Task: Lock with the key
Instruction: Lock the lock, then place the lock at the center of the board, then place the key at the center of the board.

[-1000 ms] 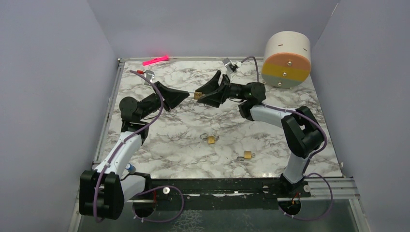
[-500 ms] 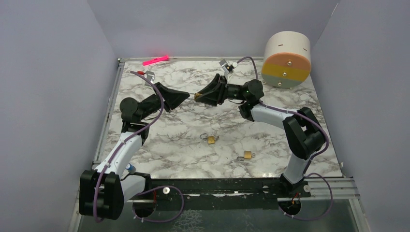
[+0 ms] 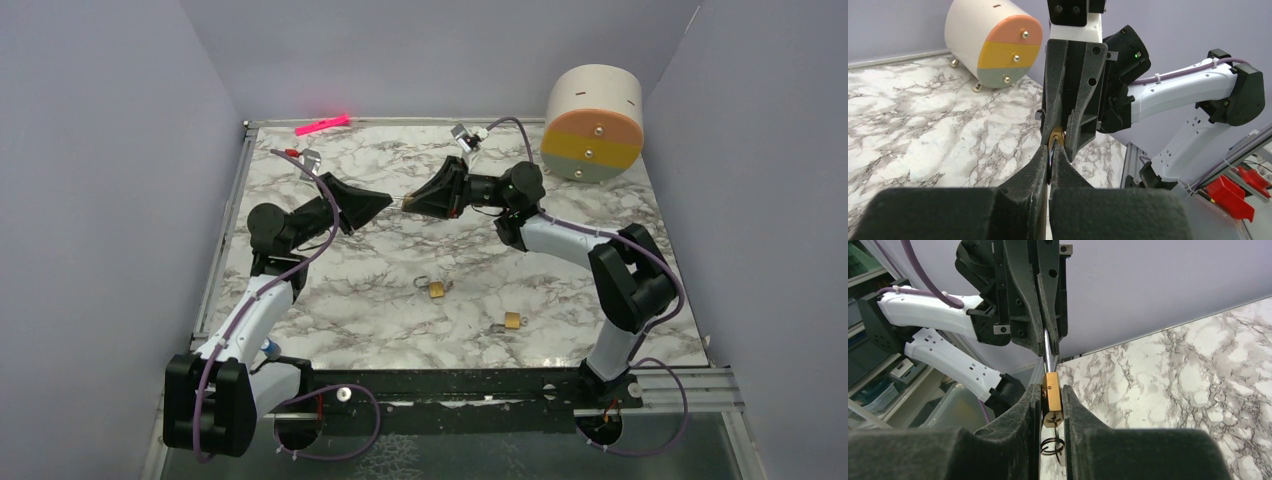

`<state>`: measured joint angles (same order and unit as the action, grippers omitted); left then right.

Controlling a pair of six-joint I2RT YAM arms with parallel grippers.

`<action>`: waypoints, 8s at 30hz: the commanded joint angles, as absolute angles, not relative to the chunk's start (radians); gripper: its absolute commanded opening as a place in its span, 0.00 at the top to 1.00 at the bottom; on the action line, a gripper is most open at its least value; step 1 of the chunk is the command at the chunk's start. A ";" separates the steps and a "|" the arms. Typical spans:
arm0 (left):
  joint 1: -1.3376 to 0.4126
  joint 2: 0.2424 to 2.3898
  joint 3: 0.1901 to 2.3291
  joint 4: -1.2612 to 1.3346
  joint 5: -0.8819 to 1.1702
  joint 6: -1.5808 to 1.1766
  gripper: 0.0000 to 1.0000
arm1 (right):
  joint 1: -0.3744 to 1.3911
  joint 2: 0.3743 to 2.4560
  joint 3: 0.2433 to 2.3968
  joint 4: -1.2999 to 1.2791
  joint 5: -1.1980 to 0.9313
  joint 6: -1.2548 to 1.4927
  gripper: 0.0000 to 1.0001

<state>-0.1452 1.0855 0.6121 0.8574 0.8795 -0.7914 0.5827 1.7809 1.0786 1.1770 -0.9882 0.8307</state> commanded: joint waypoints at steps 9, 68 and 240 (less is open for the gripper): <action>-0.143 1.119 0.685 0.756 1.149 -0.744 0.85 | 0.587 1.627 1.011 0.967 -1.026 0.718 0.99; -0.150 1.108 0.711 0.570 1.188 -0.603 1.00 | 0.588 1.543 1.152 0.407 -1.003 0.453 0.99; -0.298 1.351 0.610 0.388 -0.003 -0.534 1.00 | 0.345 1.798 0.886 0.337 -0.484 0.479 0.99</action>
